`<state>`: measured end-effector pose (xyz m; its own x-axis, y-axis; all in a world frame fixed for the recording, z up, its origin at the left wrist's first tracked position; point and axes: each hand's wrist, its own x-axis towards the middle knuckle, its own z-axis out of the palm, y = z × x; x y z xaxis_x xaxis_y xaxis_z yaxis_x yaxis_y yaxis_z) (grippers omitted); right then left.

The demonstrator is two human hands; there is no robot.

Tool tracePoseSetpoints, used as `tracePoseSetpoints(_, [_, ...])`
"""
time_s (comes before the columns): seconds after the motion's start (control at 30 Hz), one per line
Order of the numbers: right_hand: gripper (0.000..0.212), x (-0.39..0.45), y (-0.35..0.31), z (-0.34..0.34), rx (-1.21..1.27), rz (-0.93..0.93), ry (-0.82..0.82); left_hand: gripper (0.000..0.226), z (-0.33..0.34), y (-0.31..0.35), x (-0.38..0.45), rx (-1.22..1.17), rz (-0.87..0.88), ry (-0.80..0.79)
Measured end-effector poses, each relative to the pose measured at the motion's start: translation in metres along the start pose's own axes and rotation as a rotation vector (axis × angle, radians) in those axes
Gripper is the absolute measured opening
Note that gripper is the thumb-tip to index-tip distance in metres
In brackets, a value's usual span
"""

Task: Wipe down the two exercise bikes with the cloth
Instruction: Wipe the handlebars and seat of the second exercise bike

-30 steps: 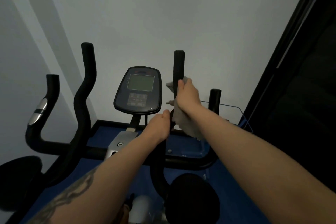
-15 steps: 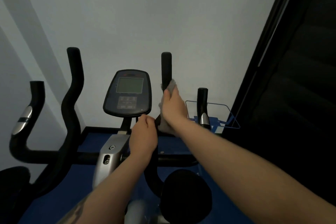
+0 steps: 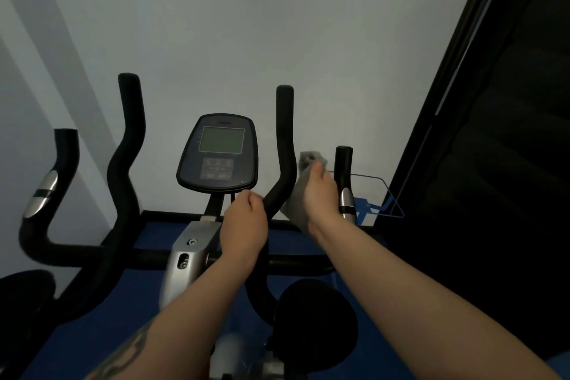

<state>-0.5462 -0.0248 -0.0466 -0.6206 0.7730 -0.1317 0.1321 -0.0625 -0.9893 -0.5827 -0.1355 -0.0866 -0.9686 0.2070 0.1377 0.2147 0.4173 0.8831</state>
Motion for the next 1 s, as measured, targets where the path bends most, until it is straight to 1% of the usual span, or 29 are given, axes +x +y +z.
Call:
tracePoseSetpoints(0.03, [0.05,-0.003,0.002,0.006,0.059,0.067,-0.066,0.031,0.0,0.0,0.0,-0.005,-0.002,-0.001])
tracePoseSetpoints(0.07, [0.053,-0.004,0.006,0.014,0.086,0.092,-0.112,0.032,0.0,0.0,-0.001,-0.01,-0.005,0.0])
tracePoseSetpoints(0.13, [0.052,-0.005,0.007,0.026,0.045,0.033,-0.157,0.032,0.0,0.0,-0.001,-0.021,-0.013,0.005])
tracePoseSetpoints(0.23, [0.049,0.018,-0.006,0.033,-0.148,-0.142,-0.126,0.029,0.0,-0.001,0.0,-0.038,-0.028,0.019])
tracePoseSetpoints(0.3, [0.048,0.037,-0.018,0.032,-0.211,-0.206,-0.119,0.026,0.0,-0.001,0.001,-0.059,-0.043,0.036])
tracePoseSetpoints(0.4, [0.049,0.035,-0.009,0.032,-0.237,-0.187,-0.121,0.022,-0.001,-0.001,0.0,-0.084,-0.041,0.066])
tracePoseSetpoints(0.47, [0.051,0.007,0.019,0.031,-0.355,-0.224,-0.069,0.02,0.001,-0.003,0.002,-0.096,-0.021,0.077])
tracePoseSetpoints(0.53, [0.053,-0.015,0.032,0.02,-0.372,-0.256,-0.074,0.021,0.001,-0.004,0.003,-0.106,-0.009,0.087])
tracePoseSetpoints(0.67, [0.043,0.018,0.002,0.01,-0.337,-0.229,-0.055,0.021,-0.001,-0.001,-0.002,-0.115,0.025,0.138])
tracePoseSetpoints(0.73, [0.042,0.016,-0.007,0.017,-0.342,-0.263,-0.053,0.02,-0.006,0.0,-0.007,-0.091,0.071,0.132])
tracePoseSetpoints(0.77, [0.043,0.007,-0.001,0.02,-0.366,-0.308,-0.072,0.019,-0.011,-0.002,-0.008,-0.029,0.127,0.094])
tracePoseSetpoints(0.8, [0.045,-0.003,0.007,0.02,-0.378,-0.367,-0.096,0.019,-0.019,-0.005,-0.008,0.083,0.207,0.044])
tracePoseSetpoints(0.87, [0.048,-0.019,0.026,0.01,-0.416,-0.506,-0.134,0.022,-0.042,-0.013,0.001,0.376,0.348,-0.029])
tracePoseSetpoints(0.93, [0.044,-0.015,0.029,-0.004,-0.518,-0.655,-0.158,0.024,-0.065,-0.02,0.012,0.599,0.356,-0.06])
tracePoseSetpoints(1.0, [0.041,-0.008,0.021,-0.011,-0.613,-0.712,-0.215,0.026,-0.078,-0.029,0.013,0.7,0.308,-0.112])
